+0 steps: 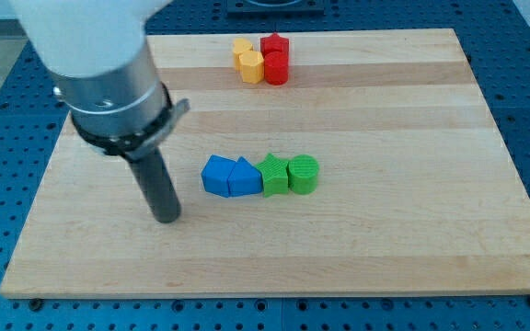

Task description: Slide the green circle to the center

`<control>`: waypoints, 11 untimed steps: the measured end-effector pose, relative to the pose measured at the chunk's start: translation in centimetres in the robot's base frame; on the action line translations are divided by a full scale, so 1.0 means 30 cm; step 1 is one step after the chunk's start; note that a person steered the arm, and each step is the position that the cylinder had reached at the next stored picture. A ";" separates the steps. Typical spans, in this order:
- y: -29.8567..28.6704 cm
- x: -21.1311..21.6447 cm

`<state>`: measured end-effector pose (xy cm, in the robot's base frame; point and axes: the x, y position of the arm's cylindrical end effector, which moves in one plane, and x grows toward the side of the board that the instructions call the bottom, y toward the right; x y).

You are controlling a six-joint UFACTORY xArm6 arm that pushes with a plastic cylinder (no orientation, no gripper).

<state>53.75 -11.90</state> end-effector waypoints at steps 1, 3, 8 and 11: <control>0.151 0.000; 0.439 0.000; 0.531 -0.299; 0.514 -0.421</control>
